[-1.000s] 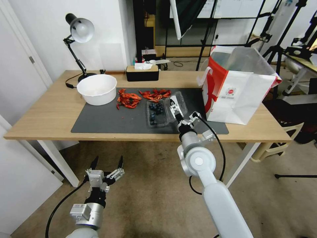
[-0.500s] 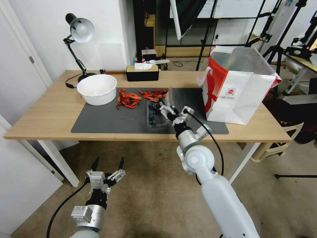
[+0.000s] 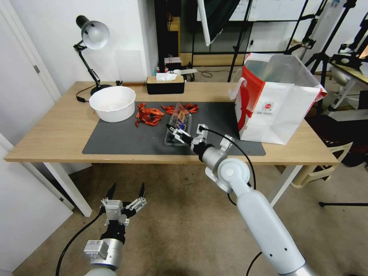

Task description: Close the takeout container lid, then place the container into the takeout bag.

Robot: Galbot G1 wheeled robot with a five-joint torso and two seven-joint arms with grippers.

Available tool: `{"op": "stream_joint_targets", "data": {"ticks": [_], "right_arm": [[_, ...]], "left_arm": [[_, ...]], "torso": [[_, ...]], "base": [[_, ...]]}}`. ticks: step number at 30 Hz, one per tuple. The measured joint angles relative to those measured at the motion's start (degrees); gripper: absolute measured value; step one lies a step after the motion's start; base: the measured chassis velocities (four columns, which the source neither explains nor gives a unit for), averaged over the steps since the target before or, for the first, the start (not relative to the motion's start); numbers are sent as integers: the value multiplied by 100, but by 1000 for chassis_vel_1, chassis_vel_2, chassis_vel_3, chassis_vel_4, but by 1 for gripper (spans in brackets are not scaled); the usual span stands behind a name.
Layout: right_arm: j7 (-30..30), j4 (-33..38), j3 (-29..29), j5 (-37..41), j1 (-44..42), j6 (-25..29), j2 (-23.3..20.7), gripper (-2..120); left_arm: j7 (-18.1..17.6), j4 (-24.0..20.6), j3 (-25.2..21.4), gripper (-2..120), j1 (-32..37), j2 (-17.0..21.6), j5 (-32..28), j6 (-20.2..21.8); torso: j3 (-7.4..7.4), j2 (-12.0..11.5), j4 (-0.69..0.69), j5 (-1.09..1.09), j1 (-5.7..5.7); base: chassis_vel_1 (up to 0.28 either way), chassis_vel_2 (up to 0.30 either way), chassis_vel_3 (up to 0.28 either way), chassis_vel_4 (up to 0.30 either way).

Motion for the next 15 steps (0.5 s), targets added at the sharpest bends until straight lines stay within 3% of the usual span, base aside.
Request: {"op": "stream_joint_targets", "data": {"ticks": [15], "right_arm": [[723, -132, 57, 932, 210, -447, 49, 96]], "left_arm": [[2, -29, 49, 100, -43, 44, -60, 30]], "torso": [[0, 0, -1, 0, 0]], "base": [[0, 0, 0, 0]]}}
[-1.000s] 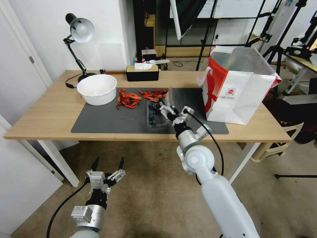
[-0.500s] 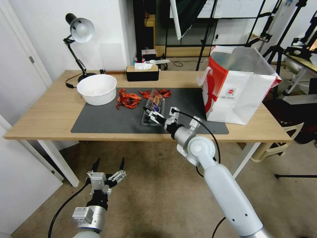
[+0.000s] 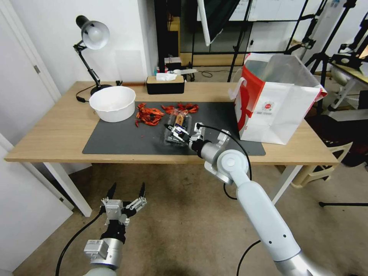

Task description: Close the takeout container lid, then place the container into the takeout bag.

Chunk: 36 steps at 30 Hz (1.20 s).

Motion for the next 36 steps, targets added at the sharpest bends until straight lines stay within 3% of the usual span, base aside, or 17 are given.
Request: {"op": "stream_joint_targets", "data": {"ticks": [5, 11, 14, 16, 18, 21, 23, 27, 29, 31, 36], "right_arm": [[158, -9, 20, 122, 49, -36, 1, 83], [561, -36, 27, 191, 119, -209, 31, 56], [659, -52, 30, 199, 131, -255, 37, 50], [772, -65, 34, 200, 137, -323, 36, 38], [809, -65, 34, 200, 138, -340, 34, 37], [1038, -66, 39, 229, 143, -424, 32, 21], [1057, -65, 40, 233, 143, -431, 30, 19], [1165, -51, 57, 254, 140, -480, -6, 0], [1177, -49, 58, 258, 140, -485, -11, 0], [1223, -35, 62, 268, 140, -514, -23, 0], [1279, -33, 68, 274, 151, -554, -28, 0]], "left_arm": [[1, -53, 24, 100, -19, 31, -114, 60], [-55, -345, 82, 100, -129, 231, -916, 346], [-87, -445, 89, 100, -191, 301, -1205, 433], [-178, -626, 143, 100, -312, 435, -1853, 556], [-192, -658, 153, 100, -348, 466, -2005, 579], [-204, -757, 182, 100, -632, 725, -3026, 701], [-203, -761, 182, 100, -682, 762, -3151, 715], [-257, -673, 234, 100, -1421, 1277, -4463, 826], [-260, -637, 245, 100, -1540, 1356, -4634, 835], [-261, -462, 320, 100, -1994, 1668, -5298, 922], [-216, -183, 444, 100, -2501, 2004, -6076, 1213]], "torso": [[0, 0, 0, 0, -1], [0, 0, 0, 0, -1], [0, 0, 0, 0, -1], [0, 0, 0, 0, -1], [0, 0, 0, 0, -1], [0, 0, 1, 0, -1], [0, 0, 1, 0, -1], [0, 0, -1, -2, -1], [0, 0, -1, -2, -1], [1, 0, -1, -1, 0], [1, 0, 1, -1, -1]], "base": [[0, 0, 0, 0], [0, 0, 0, 0], [0, 0, 0, 0], [0, 0, 0, 0], [0, 0, 0, 0], [0, 0, 0, 0], [0, 0, 0, 0], [0, 0, 0, 0], [0, 0, 0, 0], [0, 0, 0, 0], [0, 0, 0, 0]]}}
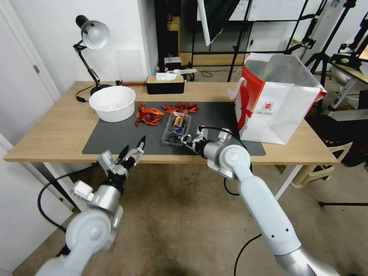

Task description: Close the takeout container lid, then place the container into the takeout bag.

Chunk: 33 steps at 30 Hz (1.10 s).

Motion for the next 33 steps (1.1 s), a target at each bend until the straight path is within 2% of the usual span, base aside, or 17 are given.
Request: {"op": "stream_joint_targets", "data": {"ticks": [4, 7, 8, 9, 12, 13, 15, 18, 22, 33], "right_arm": [[61, 4, 9, 19, 16, -32, -30, 0], [91, 20, 13, 40, 19, -51, -55, 0], [106, 37, 15, 62, 21, -74, -83, 0], [106, 37, 15, 62, 21, -74, -83, 0], [149, 55, 17, 81, 38, -113, -132, 0], [149, 55, 17, 81, 38, -113, -132, 0], [177, 55, 21, 89, 49, -129, -140, 0], [181, 49, 25, 90, 50, -134, -140, 0], [182, 40, 32, 86, 39, -137, -126, 0], [221, 83, 33, 73, 54, -166, -152, 0]], "left_arm": [[111, 315, 94, 100, -513, 234, -644, 368], [158, 434, 152, 100, -781, 330, -901, 521], [216, 564, 230, 100, -1094, 434, -1153, 716], [216, 564, 230, 100, -1094, 434, -1153, 716], [366, 993, 572, 100, -1848, 614, -1459, 1116], [366, 993, 572, 100, -1848, 614, -1459, 1116], [453, 1328, 896, 100, -2234, 650, -1553, 1319], [463, 1542, 1131, 100, -2452, 641, -1556, 1374], [359, 2164, 1742, 100, -2976, 504, -1418, 1419], [233, 2757, 2125, 100, -3396, 313, -1331, 1579]], "torso": [[0, 0, 0, 0, 1], [0, 0, 0, 0, 0], [0, 0, 1, 0, 0], [0, 0, 1, 0, 0], [0, 1, -1, 1, 1], [0, 1, -1, 1, 1], [0, 1, -1, 1, 1], [0, 1, 0, 1, 1], [0, 1, -1, 1, 1], [-1, 1, 0, 1, 1]], "base": [[0, 0, 0, 0], [0, 0, 0, 0], [0, 0, 0, 0], [0, 0, 0, 0], [0, 0, 0, 0], [0, 0, 0, 0], [0, 0, 0, 0], [0, 0, 0, 0], [0, 0, 0, 0], [0, 0, 0, 0]]}}
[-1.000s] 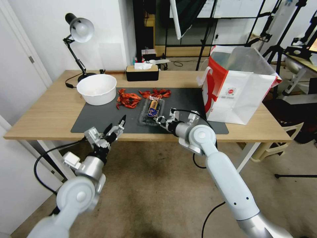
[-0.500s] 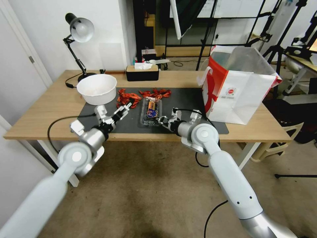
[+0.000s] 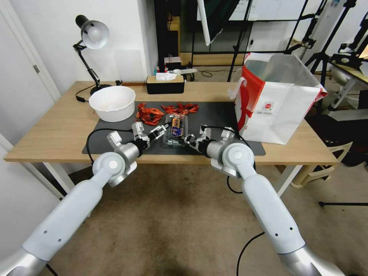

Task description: Close the takeout container lid, then place the container into the takeout bag.

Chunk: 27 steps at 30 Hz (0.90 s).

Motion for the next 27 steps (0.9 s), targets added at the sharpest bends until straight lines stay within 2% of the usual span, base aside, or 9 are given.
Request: {"op": "stream_joint_targets", "data": {"ticks": [11, 13, 15, 16, 17, 20, 25, 27], "right_arm": [[39, 95, -1, 19, -1, -46, -58, 0], [40, 103, -3, 22, -14, -53, -61, 0], [41, 103, -5, 22, -16, -53, -61, 0], [40, 104, -9, 23, -17, -54, -61, 0], [40, 104, -9, 23, -17, -54, -61, 0], [39, 104, -13, 23, -15, -59, -57, 0], [37, 104, -16, 24, -14, -63, -57, 0], [36, 104, -17, 24, -14, -64, -58, 0]], "left_arm": [[-94, 114, 211, 100, -308, 2, -79, 336], [-73, 130, 225, 95, -368, 6, -150, 548], [-74, 134, 233, 94, -378, 8, -154, 575], [-78, 159, 272, 89, -415, 11, -159, 638], [-78, 159, 272, 89, -415, 11, -159, 638], [-83, 209, 321, 73, -460, -7, -157, 672], [-84, 233, 351, 63, -476, -20, -149, 677], [-83, 239, 361, 50, -480, -21, -148, 678]], "torso": [[0, 0, -1, 0, 0], [0, 0, -1, 0, 0], [0, 0, -1, 0, 0], [-1, 0, -1, 0, 0], [-1, 0, -1, 0, 0], [0, 0, -1, 0, 0], [-1, 0, -1, 0, 0], [-1, 0, -1, 0, 0]], "base": [[0, 0, 0, 0], [0, 0, 0, 0], [0, 0, 0, 0], [0, 0, 0, 0], [0, 0, 0, 0], [0, 0, 0, 0], [0, 0, 0, 0], [0, 0, 0, 0]]}}
